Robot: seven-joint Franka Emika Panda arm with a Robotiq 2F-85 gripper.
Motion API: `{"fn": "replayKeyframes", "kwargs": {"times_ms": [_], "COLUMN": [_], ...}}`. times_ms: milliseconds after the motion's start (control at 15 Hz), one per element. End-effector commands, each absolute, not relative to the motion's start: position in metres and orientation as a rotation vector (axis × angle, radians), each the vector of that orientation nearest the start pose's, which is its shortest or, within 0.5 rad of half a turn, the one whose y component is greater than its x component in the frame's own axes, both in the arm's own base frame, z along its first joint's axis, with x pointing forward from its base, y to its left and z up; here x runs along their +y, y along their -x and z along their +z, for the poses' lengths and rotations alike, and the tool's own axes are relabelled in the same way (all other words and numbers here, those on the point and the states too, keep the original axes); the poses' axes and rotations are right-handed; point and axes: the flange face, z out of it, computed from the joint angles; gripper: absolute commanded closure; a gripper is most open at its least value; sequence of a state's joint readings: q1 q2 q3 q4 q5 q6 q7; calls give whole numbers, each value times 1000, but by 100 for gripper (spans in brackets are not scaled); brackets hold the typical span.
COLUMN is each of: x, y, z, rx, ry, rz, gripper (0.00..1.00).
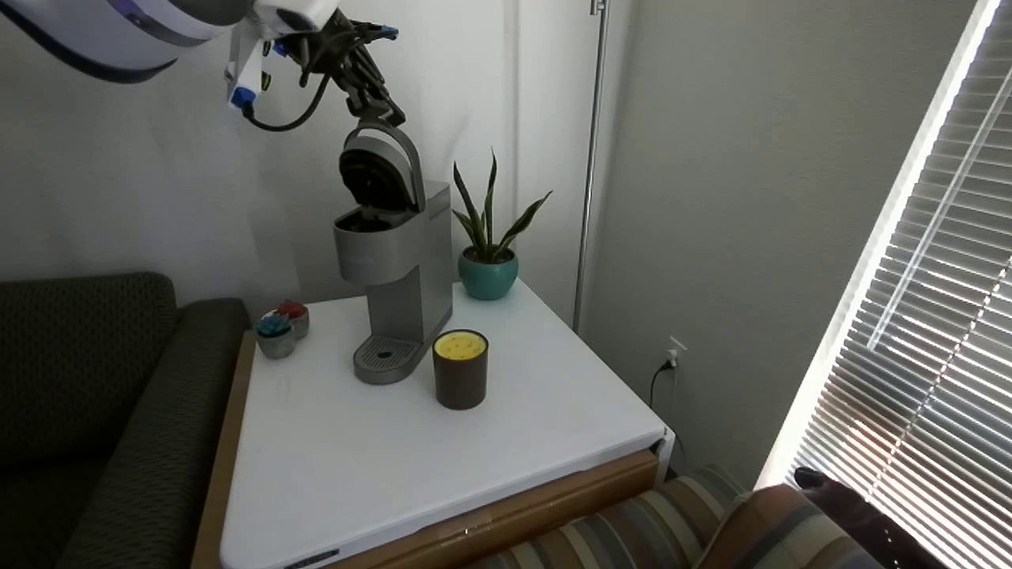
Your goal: Open the compartment of the coffee machine.
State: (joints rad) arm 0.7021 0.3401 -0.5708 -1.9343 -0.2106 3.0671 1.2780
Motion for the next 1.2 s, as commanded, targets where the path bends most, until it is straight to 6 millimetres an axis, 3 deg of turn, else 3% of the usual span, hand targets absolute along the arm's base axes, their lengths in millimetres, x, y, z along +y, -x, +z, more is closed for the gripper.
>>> {"fn": "replayKeyframes", "kwargs": {"times_ms": [0,400,467,533,733,1133], "x": [129,138,142,146,154,141], "y": [-631,-594,-586,-579,-564,-550], "z": [451,483,487,489,494,495], "rx": [1068,944,897,862,704,523], "ry": [2444,2735,2784,2824,2907,3045], "rz": [-1079,-909,-851,-786,-595,-339], "gripper": [100,100,87,99,99,100]}}
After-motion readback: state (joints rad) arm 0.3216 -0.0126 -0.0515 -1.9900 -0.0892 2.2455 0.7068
